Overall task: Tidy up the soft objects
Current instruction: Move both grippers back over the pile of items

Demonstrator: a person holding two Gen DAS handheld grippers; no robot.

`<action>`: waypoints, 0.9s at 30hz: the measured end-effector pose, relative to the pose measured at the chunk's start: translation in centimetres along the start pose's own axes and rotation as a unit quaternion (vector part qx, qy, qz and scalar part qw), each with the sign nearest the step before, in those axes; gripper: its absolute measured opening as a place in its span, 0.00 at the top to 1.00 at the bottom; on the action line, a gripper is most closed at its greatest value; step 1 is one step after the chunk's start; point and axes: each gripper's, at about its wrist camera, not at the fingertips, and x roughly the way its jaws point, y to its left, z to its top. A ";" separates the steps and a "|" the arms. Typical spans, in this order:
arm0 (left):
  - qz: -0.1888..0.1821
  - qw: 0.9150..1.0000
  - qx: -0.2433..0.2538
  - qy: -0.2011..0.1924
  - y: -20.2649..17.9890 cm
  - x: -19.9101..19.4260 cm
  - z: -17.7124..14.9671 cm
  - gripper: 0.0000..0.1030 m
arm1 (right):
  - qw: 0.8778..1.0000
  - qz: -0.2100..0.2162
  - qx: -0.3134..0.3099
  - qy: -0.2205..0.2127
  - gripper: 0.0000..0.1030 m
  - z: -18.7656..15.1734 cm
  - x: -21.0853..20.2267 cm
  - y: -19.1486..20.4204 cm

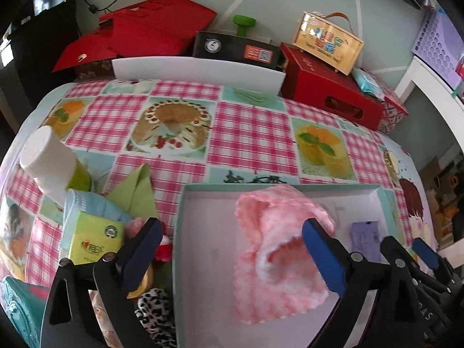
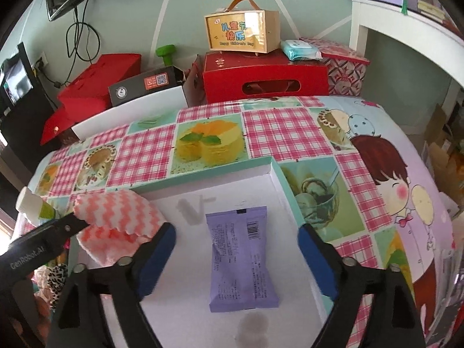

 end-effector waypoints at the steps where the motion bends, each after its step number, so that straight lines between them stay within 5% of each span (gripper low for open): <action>1: 0.004 1.000 0.000 -0.001 0.1 0.0 0.0 0.06 | 1.000 -0.002 -0.002 0.000 0.04 0.0 0.0 0.1; 10: 0.054 0.998 -0.006 -0.033 1.8 -1.3 0.3 0.06 | 1.000 -0.005 -0.004 -0.009 0.00 0.0 -0.3 0.1; 27: 0.047 0.998 -0.013 -0.028 4.5 -4.0 0.5 0.06 | 1.000 0.004 -0.019 -0.015 0.00 0.1 -1.6 1.8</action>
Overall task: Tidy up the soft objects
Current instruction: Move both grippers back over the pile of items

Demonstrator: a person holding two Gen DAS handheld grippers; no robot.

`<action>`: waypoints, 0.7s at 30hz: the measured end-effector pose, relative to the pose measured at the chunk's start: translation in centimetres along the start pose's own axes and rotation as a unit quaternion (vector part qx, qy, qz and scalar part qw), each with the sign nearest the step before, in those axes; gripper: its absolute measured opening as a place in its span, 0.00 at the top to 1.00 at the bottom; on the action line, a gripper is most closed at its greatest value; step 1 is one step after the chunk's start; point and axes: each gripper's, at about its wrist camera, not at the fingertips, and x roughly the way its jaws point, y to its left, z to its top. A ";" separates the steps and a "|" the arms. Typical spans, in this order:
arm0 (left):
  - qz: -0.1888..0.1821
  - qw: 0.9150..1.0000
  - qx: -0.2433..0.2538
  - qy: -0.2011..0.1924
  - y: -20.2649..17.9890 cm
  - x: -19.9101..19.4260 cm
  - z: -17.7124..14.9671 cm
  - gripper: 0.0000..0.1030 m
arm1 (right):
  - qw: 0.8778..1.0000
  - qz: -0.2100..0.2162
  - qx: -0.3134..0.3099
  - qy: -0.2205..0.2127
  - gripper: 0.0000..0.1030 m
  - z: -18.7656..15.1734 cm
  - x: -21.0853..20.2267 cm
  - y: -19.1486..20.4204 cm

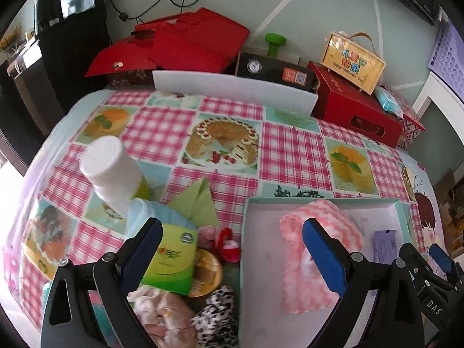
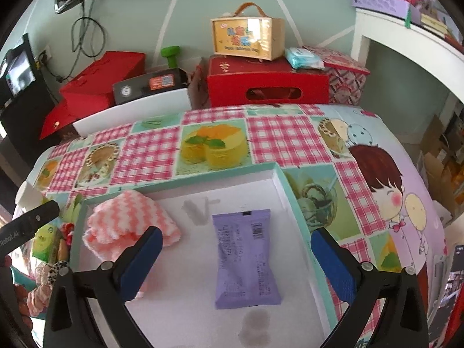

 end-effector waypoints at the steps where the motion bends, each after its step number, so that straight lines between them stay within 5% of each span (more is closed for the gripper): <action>1: 0.003 1.000 0.001 -0.009 0.5 -0.7 0.1 0.06 | 1.000 0.008 -0.004 -0.005 0.00 0.1 -0.4 0.5; 13: 0.050 0.997 -0.039 -0.052 7.4 -5.1 0.8 0.06 | 0.995 0.088 -0.039 -0.022 0.00 0.0 -2.4 6.1; 21: 0.072 0.993 -0.081 -0.044 11.9 -5.6 0.2 0.06 | 0.988 0.136 -0.072 -0.009 0.00 -0.9 -2.5 9.8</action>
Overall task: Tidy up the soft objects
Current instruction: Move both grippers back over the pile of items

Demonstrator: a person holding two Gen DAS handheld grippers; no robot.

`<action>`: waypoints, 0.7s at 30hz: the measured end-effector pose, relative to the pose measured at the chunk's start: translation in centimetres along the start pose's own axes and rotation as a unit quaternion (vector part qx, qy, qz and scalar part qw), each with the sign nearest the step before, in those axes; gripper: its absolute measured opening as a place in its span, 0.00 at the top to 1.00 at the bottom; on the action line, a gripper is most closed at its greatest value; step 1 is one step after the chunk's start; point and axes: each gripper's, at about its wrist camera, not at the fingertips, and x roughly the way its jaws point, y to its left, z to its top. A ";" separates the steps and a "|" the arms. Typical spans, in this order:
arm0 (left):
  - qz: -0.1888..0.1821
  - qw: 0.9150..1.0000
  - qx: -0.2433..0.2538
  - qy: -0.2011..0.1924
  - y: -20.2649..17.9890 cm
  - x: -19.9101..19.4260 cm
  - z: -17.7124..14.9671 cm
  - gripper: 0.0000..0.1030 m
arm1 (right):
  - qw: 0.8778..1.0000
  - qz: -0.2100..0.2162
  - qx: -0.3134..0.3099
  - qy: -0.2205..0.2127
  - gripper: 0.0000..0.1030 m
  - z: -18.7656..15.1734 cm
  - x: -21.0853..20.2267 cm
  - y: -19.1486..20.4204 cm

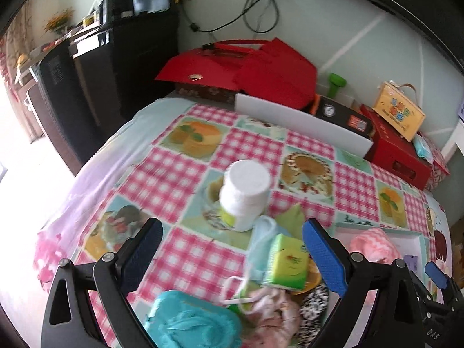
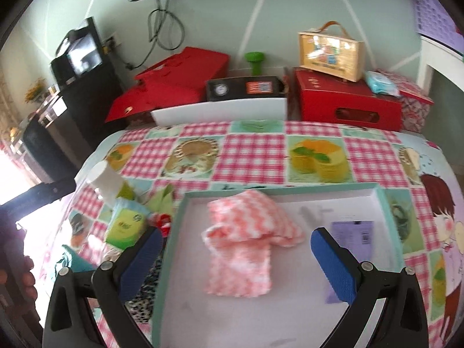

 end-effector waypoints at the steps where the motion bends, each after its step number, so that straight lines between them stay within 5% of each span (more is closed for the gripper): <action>1: 0.003 1.000 -0.005 0.001 0.6 -0.1 -0.1 0.06 | 1.000 0.005 -0.005 0.003 0.00 -0.1 0.2 0.5; 16: -0.038 0.996 -0.017 0.072 1.7 2.0 -1.3 0.06 | 0.994 0.068 -0.064 0.059 0.00 -2.1 3.3 6.3; 21: -0.059 0.994 -0.003 0.090 0.3 3.0 -1.8 0.06 | 0.990 0.085 -0.078 0.079 0.13 -2.9 4.5 7.6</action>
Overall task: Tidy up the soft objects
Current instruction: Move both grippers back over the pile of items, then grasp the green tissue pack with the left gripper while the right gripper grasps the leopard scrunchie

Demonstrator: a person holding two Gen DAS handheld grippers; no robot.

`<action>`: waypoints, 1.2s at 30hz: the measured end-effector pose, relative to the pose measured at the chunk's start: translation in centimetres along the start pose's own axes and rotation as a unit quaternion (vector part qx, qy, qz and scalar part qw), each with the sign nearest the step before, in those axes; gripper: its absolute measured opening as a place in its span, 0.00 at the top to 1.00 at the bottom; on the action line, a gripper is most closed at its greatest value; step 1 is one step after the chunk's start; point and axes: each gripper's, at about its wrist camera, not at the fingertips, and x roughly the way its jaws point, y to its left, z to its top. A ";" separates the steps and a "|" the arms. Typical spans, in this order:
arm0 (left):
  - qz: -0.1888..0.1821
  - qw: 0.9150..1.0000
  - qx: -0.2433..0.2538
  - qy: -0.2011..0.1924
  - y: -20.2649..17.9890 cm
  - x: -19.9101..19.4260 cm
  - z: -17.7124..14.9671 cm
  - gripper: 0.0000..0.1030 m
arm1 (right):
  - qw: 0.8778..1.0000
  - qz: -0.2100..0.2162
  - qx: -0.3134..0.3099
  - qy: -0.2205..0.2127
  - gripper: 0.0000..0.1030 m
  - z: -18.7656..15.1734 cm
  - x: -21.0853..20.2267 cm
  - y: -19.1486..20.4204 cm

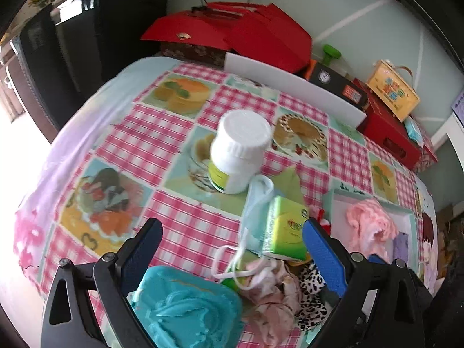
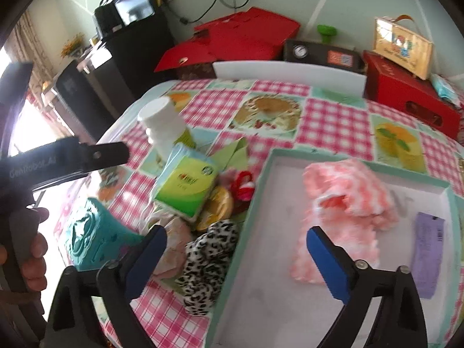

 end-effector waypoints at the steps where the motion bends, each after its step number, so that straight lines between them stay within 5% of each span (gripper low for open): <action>1: -0.003 1.000 0.000 0.003 -0.2 0.2 0.0 0.06 | 1.000 0.003 0.000 0.006 0.16 -0.1 0.3 0.1; 11: -0.027 0.999 0.032 0.026 -2.6 2.1 -0.3 0.07 | 0.999 0.036 0.002 0.029 0.48 -0.6 2.0 0.4; 26: -0.018 0.996 0.065 0.065 -4.5 5.2 -1.0 0.24 | 0.998 0.047 0.022 0.025 0.66 -0.4 1.8 -0.2; 29: -0.016 0.995 0.066 0.071 -4.4 5.6 -1.0 0.38 | 0.998 0.050 0.014 0.020 0.66 -0.4 1.4 0.2; 32: -0.018 0.995 0.068 0.076 -4.4 5.8 -1.0 0.38 | 0.998 0.053 0.008 0.021 0.78 -0.5 1.4 0.5; 36: -0.014 0.994 0.077 0.078 -4.7 5.8 -1.1 0.38 | 0.998 0.052 0.009 0.027 0.78 -0.5 1.9 0.4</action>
